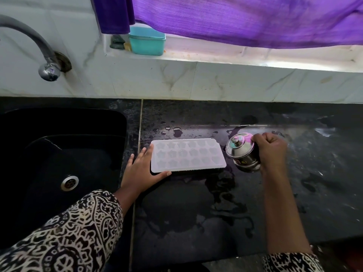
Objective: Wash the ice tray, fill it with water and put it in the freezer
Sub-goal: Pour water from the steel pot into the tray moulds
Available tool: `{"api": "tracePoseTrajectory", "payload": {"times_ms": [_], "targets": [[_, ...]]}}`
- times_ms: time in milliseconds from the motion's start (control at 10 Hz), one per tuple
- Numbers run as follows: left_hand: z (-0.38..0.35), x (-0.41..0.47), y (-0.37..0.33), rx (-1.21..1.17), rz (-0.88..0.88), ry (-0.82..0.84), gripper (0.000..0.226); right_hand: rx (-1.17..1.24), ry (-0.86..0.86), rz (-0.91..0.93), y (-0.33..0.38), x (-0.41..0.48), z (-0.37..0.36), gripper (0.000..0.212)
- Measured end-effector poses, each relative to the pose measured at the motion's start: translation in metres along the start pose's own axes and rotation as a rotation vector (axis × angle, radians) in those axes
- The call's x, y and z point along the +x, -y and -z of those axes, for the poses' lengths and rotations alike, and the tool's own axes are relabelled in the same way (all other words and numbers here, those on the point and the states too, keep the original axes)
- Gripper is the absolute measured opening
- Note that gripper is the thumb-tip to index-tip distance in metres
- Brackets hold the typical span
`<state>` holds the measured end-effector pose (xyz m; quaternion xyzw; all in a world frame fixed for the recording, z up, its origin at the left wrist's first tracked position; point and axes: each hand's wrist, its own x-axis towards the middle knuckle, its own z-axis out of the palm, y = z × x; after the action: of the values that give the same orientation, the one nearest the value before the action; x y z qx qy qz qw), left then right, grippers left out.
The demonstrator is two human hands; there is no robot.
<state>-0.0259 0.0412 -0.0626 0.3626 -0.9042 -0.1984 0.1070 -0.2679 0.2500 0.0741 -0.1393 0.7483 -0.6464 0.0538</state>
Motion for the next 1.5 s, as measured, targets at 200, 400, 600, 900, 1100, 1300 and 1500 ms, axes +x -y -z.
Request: {"api": "tracePoseTrajectory", "payload": {"times_ms": [200, 400, 600, 900, 1100, 1300, 1500], "targets": [[0.0007, 0.0009, -0.001, 0.006, -0.006, 0.005, 0.119, -0.064, 0.027, 0.053, 0.0056, -0.0065, -0.0006, 0.042], [0.0006, 0.0006, -0.0008, 0.0, -0.004, 0.007, 0.12, -0.135, 0.034, 0.097, 0.0086, -0.0055, -0.0007, 0.042], [0.0013, 0.0014, -0.0008, 0.007, -0.003, 0.016, 0.118, -0.185, 0.028, 0.111, 0.0071, -0.003, -0.0006, 0.04], [0.0022, 0.0005, -0.0023, -0.019, -0.003, 0.008, 0.119, -0.158, 0.016, 0.12, 0.0065, -0.003, 0.0003, 0.039], [0.0028, 0.0004, -0.0027, -0.009, -0.001, 0.017, 0.119, -0.167, 0.025, 0.12, 0.0044, -0.0032, 0.0025, 0.035], [0.0039, 0.0006, -0.0034, -0.007, 0.006, 0.03, 0.12, -0.161, 0.009, 0.118, 0.005, -0.0024, 0.004, 0.04], [0.0045, 0.0002, -0.0042, 0.002, 0.007, 0.026, 0.12, -0.15, 0.019, 0.128, 0.0083, -0.0049, 0.0042, 0.041]]}}
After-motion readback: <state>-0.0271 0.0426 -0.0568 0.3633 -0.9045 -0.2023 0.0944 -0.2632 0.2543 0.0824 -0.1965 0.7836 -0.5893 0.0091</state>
